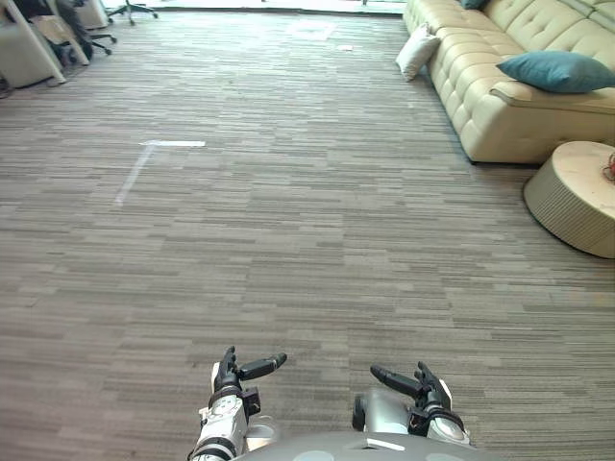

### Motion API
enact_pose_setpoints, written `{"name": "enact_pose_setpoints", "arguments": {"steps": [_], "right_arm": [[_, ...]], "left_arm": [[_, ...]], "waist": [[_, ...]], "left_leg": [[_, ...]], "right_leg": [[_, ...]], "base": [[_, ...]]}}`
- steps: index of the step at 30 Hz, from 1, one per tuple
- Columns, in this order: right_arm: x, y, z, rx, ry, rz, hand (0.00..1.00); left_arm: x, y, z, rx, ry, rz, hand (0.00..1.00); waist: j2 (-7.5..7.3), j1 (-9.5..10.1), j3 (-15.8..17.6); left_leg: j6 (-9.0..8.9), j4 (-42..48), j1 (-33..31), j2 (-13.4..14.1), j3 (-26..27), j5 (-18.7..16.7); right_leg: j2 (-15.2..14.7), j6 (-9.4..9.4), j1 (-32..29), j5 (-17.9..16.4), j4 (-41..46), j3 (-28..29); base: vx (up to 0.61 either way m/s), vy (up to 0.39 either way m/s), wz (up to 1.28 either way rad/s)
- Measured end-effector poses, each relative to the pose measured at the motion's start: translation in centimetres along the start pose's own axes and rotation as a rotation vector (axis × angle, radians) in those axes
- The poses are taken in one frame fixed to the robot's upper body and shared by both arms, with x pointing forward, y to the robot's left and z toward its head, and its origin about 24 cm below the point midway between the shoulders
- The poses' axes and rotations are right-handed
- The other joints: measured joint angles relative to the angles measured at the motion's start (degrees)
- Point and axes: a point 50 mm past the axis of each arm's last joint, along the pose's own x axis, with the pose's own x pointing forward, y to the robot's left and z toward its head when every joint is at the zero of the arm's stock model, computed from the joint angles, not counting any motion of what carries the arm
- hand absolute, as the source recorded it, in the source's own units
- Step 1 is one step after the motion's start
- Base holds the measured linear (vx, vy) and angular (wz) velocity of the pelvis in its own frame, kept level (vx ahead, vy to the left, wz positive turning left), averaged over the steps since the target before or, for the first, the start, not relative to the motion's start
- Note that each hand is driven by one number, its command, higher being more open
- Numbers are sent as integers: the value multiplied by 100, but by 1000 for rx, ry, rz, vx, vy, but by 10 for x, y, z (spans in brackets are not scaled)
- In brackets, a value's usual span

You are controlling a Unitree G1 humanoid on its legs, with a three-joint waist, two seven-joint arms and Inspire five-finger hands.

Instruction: Pick up cushions and gather them together orderly.

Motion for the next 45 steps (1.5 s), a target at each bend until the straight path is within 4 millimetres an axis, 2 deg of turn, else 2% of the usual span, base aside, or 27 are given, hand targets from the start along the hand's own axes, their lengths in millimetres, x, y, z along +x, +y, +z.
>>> {"name": "enact_pose_setpoints", "arguments": {"steps": [1, 2, 3, 4, 6, 8, 10, 11, 13, 16, 20, 22, 23, 24, 25, 26, 27, 28, 29, 32, 36, 37, 38, 39, 40, 44, 45], "right_arm": [[0, -1, 0, 13, 3, -4, 100], [4, -2, 5, 22, -1, -11, 100], [4, -3, 6, 23, -2, -19, 100], [5, -5, 7, 31, -3, -25, 100], [4, -10, 5, 40, 7, -42, 100], [4, -13, 2, 29, 23, -47, 100], [4, -13, 2, 15, 21, -44, 100], [3, -11, -1, -2, 30, -35, 100], [2, -9, -4, -22, 42, -25, 100], [1, -8, -6, -24, 50, -23, 100], [0, -8, -11, -32, 69, -33, 100], [-1, -8, -14, -39, 77, -35, 100], [-2, -7, -18, -37, 90, -32, 100], [-6, -4, -29, -27, 124, -27, 100], [-7, -3, -31, -12, 132, -26, 100], [-8, 3, -33, 9, 137, -18, 100], [-9, 7, -33, 16, 136, -7, 100], [-8, 9, -32, 15, 134, 1, 100], [-7, 8, -30, 5, 127, 11, 100], [-5, -1, -23, -15, 90, -2, 100], [-2, -2, -10, -15, 34, -9, 100], [-1, -1, -7, -15, 26, -6, 100], [-1, -1, -6, -11, 22, -6, 100], [-1, -1, -5, -7, 21, -7, 100], [2, -3, 1, -2, 9, -12, 100], [3, -6, 2, 18, 5, -26, 100], [2, -7, 2, 19, 7, -27, 100]], "left_arm": [[-1, -2, -4, 23, 13, -17, 100], [-1, -9, -5, 34, 26, -48, 100], [-2, -17, -5, 26, 21, -74, 100], [-3, -19, -5, 23, 19, -78, 100], [-4, -23, -6, 18, 19, -93, 100], [-4, -22, -3, 4, 3, -93, 100], [-4, -18, 1, -19, -21, -79, 100], [-4, -15, 4, -37, -35, -67, 100], [-5, -14, 9, -48, -65, -64, 100], [-5, -14, 14, -56, -96, -63, 100], [-4, -14, 23, -65, -135, -65, 100], [-4, -13, 23, -70, -135, -53, 100], [-3, -11, 25, -68, -135, -48, 100], [-3, -8, 22, -61, -124, -42, 100], [-2, -7, 23, -60, -125, -38, 100], [-1, -2, 24, -58, -125, -24, 100], [1, 1, 25, -53, -119, -13, 100], [2, 3, 26, -47, -116, -6, 100], [2, 5, 22, -40, -92, 4, 100], [1, 9, 12, -41, -59, 27, 100], [0, 4, 3, -21, -18, 8, 100], [0, 2, 2, -20, -14, 3, 100], [-1, 0, 0, -19, -10, -5, 100], [-1, -1, 0, -20, -8, -10, 100], [-1, -8, -2, -25, 6, -30, 100], [-5, -26, -7, 8, 13, -98, 100], [-5, -26, -7, 9, 15, -102, 100]], "waist": [[-13, -61, 15], [149, -75, 29], [226, -61, 46], [247, -64, 57], [362, -115, 20], [443, -118, 41], [532, -74, 60], [478, -46, 69], [435, -21, 81], [417, 79, 96], [377, 246, 116], [378, 286, 110], [291, 306, 78], [130, 303, -82], [38, 311, -116], [-148, 320, -183], [-326, 298, -157], [-379, 271, -151], [-347, 256, -127], [-139, 245, -120], [-24, 117, -74], [-13, 109, -65], [-17, 80, -58], [-11, 53, -46], [134, 40, 23], [234, -33, -18], [245, -44, -24]], "left_leg": [[-2, -158, 201, -36, -59, -14], [-10, -173, 390, 90, -183, 42], [-227, 62, 358, 122, -268, 244], [-270, 136, 360, 128, -309, 299], [-617, 1312, 53, 352, -651, 581], [-1280, 3644, -929, 715, -1100, 840], [-1239, 4895, -1536, 927, -1037, 704], [-1004, 5110, -1938, 959, -823, 542], [-522, 4599, -2500, 966, -469, 292], [-312, 3103, -2902, 911, -106, 197], [-366, 1124, -3293, 696, -373, 640], [-237, 807, -3304, 657, -343, 850], [-83, 982, -3304, 580, -360, 1289], [153, 1248, -3305, 393, -313, 1583], [154, 1319, -3259, 300, -285, 1582], [212, 1398, -3097, 58, -169, 1327], [265, 1400, -2872, -171, -108, 1111], [300, 1396, -2731, -270, -120, 977], [354, 1380, -2398, -373, -157, 755], [372, 843, -1358, -383, -245, 441], [349, 55, -443, -287, -468, 430], [344, -110, -255, -262, -490, 419], [245, -265, -23, -238, -551, 309], [159, -291, 59, -223, -629, 246], [48, -311, 259, -95, -783, 183], [-42, 11, 429, -16, -914, 359], [-45, 155, 390, 31, -969, 357]], "right_leg": [[74, -270, -2, 576, -494, 16], [199, -782, 165, 693, -411, -22], [168, -904, 176, 395, -161, -9], [148, -917, 202, 311, -86, -11], [173, -871, 661, -111, -165, -151], [438, -837, 1278, -215, -629, -233], [663, -834, 1817, -212, -1068, -211], [758, -828, 2237, -216, -1413, -145], [812, -759, 2734, -193, -1850, -89], [813, -652, 3192, -161, -2293, 59], [754, -327, 3623, -313, -2591, 353], [699, -108, 3902, -579, -2640, 584], [579, 17, 4044, -698, -2651, 687], [309, 203, 4030, -698, -2341, 856], [177, 249, 3921, -705, -2046, 916], [-187, 338, 3409, -643, -788, 1121], [-488, 360, 2875, -183, 535, 1306], [-609, 332, 2627, 280, 1168, 1376], [-763, 384, 2284, 374, 2036, 1416], [-634, 209, 1537, 188, 2546, 1090], [-255, -148, 570, -117, 866, 299], [-96, -133, 400, -7, 115, 256], [87, -160, 309, 518, -999, 324], [123, -243, 335, 931, -1062, 357], [210, -556, 480, 971, -839, 256], [61, -628, 534, -178, 99, 154], [82, -593, 598, -261, 76, 122]], "base": [[618, -196, 22], [747, -269, 20], [753, -279, 10], [607, -253, 14], [469, -208, 30], [459, -201, 18], [393, -114, -23], [347, -65, -30], [408, -52, -24], [375, 25, -29], [378, 143, -38], [551, 280, -60], [576, 299, -49], [711, 386, -42], [476, 266, -38], [693, 405, -15], [568, 324, -2], [682, 366, 24], [568, 248, 17], [563, 173, 14], [478, -6, 38], [644, -178, 44], [541, -195, 48], [781, -308, 55], [451, -187, 34], [523, -228, 26], [579, -264, 47]]}}
